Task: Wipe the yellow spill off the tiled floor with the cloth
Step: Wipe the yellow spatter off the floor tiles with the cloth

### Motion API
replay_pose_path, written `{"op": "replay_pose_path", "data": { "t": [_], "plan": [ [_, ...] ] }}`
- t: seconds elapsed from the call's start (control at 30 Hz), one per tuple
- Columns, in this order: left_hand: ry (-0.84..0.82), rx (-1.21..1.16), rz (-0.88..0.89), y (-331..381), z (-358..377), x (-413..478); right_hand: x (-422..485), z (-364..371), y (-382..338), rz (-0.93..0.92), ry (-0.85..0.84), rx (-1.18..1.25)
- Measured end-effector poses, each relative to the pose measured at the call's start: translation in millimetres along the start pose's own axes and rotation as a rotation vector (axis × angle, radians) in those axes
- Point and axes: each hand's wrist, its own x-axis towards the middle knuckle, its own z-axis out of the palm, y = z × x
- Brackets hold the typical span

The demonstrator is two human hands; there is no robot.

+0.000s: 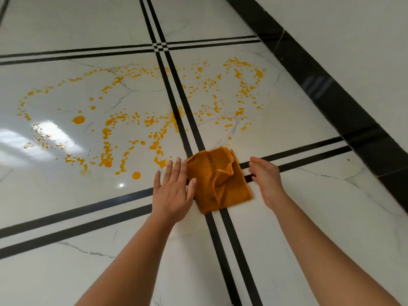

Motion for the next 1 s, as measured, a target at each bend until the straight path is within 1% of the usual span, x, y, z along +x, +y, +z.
{"op": "replay_pose_path", "data": {
  "t": [0.07,0.13,0.17,0.23,0.3,0.33,0.4,0.5,0.6,0.7,0.8,0.87,0.9,1.0],
  "plan": [
    [-0.047,0.004,-0.021,-0.7,3.4,-2.1,-10.3,7.4,-1.6,-0.197,-0.026,-0.311],
    [-0.073,0.008,-0.035,-3.0,4.8,-4.5,-21.2,22.3,-6.9,-0.385,-0.119,-0.537],
    [-0.075,0.011,-0.035,-4.5,4.9,-5.6,-23.9,32.0,-7.6,-0.441,-0.184,-0.639],
    [-0.074,0.015,-0.038,-9.1,5.0,-7.5,-23.9,51.4,-5.5,-0.489,-0.307,-0.847],
    [-0.072,0.017,-0.049,-13.7,4.9,-9.0,-18.1,61.9,-2.7,-0.533,-0.353,-1.031],
    [-0.071,0.02,-0.055,-15.3,4.8,-9.1,-15.8,63.5,-2.6,-0.565,-0.347,-1.092],
    [-0.078,0.017,-0.068,-18.2,6.3,-10.5,-11.8,63.5,-2.2,-0.615,-0.33,-1.139],
    [-0.069,-0.013,-0.08,-15.5,8.4,-12.5,-9.9,52.0,-7.4,-0.622,-0.339,-1.102],
    [-0.058,-0.037,-0.083,-11.1,7.7,-13.1,-12.2,19.4,-11.1,-0.475,-0.397,-1.019],
    [-0.053,-0.046,-0.084,-13.5,5.9,-14.6,-16.0,-16.0,-9.6,-0.259,-0.459,-1.035],
    [-0.04,-0.047,-0.1,-19.5,5.3,-17.2,-18.7,-13.4,-15.8,-0.182,-0.526,-0.895],
    [-0.029,-0.044,-0.115,-25.0,4.1,-18.6,-21.9,10.2,-16.8,-0.193,-0.528,-0.806],
    [-0.027,-0.036,-0.117,-27.9,3.6,-19.0,-23.2,24.9,-14.1,-0.227,-0.51,-0.829],
    [-0.016,-0.001,-0.11,-35.5,1.4,-19.1,-19.9,62.9,8.4,-0.36,-0.419,-1.098]
  ]
}}
